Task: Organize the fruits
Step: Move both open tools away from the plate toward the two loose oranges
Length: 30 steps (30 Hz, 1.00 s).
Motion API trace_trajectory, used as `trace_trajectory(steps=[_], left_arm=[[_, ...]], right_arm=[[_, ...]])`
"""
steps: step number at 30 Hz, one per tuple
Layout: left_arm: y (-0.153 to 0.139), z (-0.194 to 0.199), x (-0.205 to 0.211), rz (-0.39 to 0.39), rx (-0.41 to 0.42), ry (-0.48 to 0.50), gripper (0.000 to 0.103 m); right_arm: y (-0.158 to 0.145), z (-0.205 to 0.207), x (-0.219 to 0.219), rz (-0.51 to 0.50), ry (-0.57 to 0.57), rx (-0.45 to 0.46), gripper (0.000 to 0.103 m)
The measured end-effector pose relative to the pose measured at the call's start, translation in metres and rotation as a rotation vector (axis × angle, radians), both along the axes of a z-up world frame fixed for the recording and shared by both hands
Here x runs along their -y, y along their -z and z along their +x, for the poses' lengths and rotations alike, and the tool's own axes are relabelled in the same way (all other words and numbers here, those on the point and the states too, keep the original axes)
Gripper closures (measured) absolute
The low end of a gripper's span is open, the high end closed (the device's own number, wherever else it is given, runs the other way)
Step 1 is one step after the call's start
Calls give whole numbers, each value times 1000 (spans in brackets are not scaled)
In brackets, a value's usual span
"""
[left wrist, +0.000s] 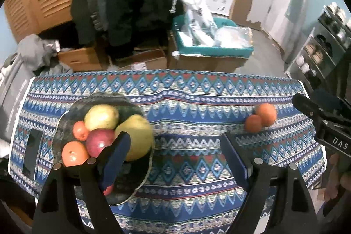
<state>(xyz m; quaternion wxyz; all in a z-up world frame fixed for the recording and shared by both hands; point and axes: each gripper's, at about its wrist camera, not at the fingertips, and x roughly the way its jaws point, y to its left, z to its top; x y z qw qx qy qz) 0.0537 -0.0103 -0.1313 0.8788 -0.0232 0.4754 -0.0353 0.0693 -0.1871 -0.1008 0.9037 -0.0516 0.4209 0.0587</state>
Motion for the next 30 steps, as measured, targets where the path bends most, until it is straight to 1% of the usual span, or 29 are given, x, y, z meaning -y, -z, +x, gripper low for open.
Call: trace_trajectory(steps=[9,16,23,30], left_arm=[[-1,5,44,26,0,72,18],[5,10,74,58,-10,124,17],[24,18,101,80,-36,169,17],[51,28,119,110,-73,199,17]], right_arm=[[0,-11,43,-40,63,11,12],[5,-17,71,-68,105,7,12],[15,-14,93,-68,145,-24,12],[44,-5,111,-58,180,-94,12]])
